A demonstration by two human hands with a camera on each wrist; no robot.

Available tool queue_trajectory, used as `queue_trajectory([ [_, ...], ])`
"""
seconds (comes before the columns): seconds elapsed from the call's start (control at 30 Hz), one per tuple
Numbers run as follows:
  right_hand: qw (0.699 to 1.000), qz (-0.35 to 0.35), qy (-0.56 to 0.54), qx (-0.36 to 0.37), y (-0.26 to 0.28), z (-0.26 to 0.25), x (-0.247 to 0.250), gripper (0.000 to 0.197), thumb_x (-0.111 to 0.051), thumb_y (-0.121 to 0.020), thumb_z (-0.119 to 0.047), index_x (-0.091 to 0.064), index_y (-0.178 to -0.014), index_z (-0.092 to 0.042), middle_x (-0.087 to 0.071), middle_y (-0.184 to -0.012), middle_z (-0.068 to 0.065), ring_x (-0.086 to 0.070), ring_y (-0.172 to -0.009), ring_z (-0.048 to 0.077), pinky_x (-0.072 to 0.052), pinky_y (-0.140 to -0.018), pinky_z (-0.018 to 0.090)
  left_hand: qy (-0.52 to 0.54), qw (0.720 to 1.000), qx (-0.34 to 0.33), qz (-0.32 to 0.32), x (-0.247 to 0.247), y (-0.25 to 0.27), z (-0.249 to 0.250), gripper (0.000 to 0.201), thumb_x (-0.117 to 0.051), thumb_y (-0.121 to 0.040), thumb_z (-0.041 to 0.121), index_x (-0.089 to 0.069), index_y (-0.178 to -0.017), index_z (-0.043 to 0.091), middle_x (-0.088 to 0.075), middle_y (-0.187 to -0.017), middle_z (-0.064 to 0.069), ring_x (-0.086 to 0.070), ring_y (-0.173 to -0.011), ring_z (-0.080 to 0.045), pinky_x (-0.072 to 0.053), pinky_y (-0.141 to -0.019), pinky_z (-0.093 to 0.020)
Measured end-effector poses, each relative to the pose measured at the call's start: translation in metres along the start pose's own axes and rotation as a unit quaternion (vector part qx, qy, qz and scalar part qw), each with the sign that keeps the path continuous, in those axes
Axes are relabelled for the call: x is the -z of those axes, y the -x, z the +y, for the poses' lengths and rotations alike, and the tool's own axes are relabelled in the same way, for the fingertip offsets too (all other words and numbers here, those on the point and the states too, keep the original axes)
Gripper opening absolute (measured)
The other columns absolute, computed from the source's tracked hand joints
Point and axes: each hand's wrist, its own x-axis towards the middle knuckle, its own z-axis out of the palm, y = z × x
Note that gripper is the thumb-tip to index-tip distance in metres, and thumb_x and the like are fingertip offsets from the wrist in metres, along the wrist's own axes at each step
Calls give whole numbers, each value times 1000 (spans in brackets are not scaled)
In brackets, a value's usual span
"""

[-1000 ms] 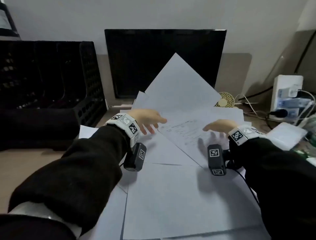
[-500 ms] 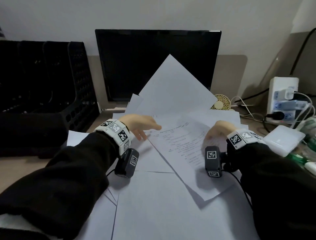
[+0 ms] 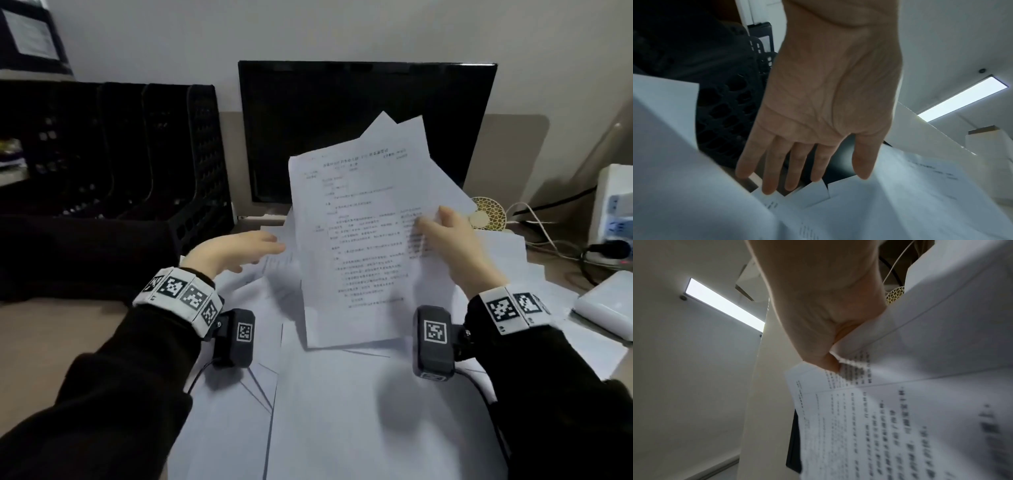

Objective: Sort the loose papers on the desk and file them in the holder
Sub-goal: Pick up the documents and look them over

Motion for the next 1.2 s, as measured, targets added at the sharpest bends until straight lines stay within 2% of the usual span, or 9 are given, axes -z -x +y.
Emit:
queue_trajectory([
  [0.17, 999, -9, -42, 19, 3, 5, -15, 14, -49, -94, -4, -55, -85, -12, -64, -82, -2, -61, -64, 0, -48, -55, 14, -15, 999, 7, -37, -5, -12, -6, 50, -54, -93, 37, -43, -140, 24, -59, -117, 5, -59, -103, -14, -48, -90, -32],
  [0.3, 997, -7, -71, 27, 8, 1, -21, 22, -48, -95, -2, -52, -78, -16, -60, -74, -8, -59, -59, -4, -45, -54, 13, -14, 1000, -8, -15, -6, -16, -13, 48, -63, -88, 33, -49, -133, 27, -61, -117, 3, -59, -93, -10, -49, -76, -24],
  [0.43, 996, -2, -83, 41, 11, -2, -27, 26, -54, -90, -14, -49, -93, 11, -60, -86, 29, -59, -71, 30, -46, -66, 34, 32, 998, -16, -49, -3, -18, -21, 17, -65, -88, 26, -69, -105, 24, -64, -92, 6, -53, -74, -8, -46, -69, -21],
  [0.5, 995, -4, -89, 47, 13, -5, -27, 32, -54, -87, -17, -49, -99, 13, -61, -88, 27, -57, -75, 25, -46, -69, 38, 14, 999, -12, -41, -4, -18, -21, 13, -64, -89, 25, -71, -100, 22, -60, -84, 4, -50, -70, -9, -45, -66, -20],
  [0.67, 994, 0, -98, 52, 13, -9, -24, 32, -55, -86, -16, -47, -93, 14, -55, -82, 11, -52, -76, 20, -43, -68, 37, -29, 993, -73, 94, 2, -17, -9, 13, -58, -91, 17, -69, -98, 14, -65, -84, -2, -56, -72, -14, -41, -58, -23],
  [0.87, 994, 0, -96, 43, 7, -4, -18, 38, -56, -76, -30, -47, -84, 6, -50, -86, 6, -47, -77, 20, -39, -68, 38, 36, 927, -71, 367, 36, -3, -17, 23, -46, -92, 13, -66, -103, 13, -65, -97, -9, -59, -90, -26, -43, -74, -32],
  [1.0, 993, 18, -110, 34, 5, -2, -13, 37, -57, -80, -31, -47, -87, 4, -53, -84, 6, -51, -76, 18, -44, -69, 34, 96, 896, -91, 423, 54, 4, -29, 24, -45, -95, 14, -63, -109, 10, -64, -98, -9, -56, -84, -23, -40, -69, -31],
  [1.07, 992, 50, -109, 37, 2, -1, -7, 17, -55, -90, -18, -49, -78, -8, -55, -75, -2, -54, -66, 7, -46, -62, 23, 119, 883, -94, 444, 57, 4, -35, 23, -43, -96, 14, -62, -109, 9, -64, -98, -9, -55, -81, -23, -40, -68, -31],
  [1.2, 984, 110, -135, 26, -4, 1, 5, 30, -49, -93, -5, -36, -69, -17, -42, -66, -6, -47, -52, 0, -40, -55, 19, 147, 839, -120, 510, 60, 7, -33, 26, -43, -96, 13, -61, -114, 7, -62, -100, -7, -56, -88, -24, -37, -72, -29],
])
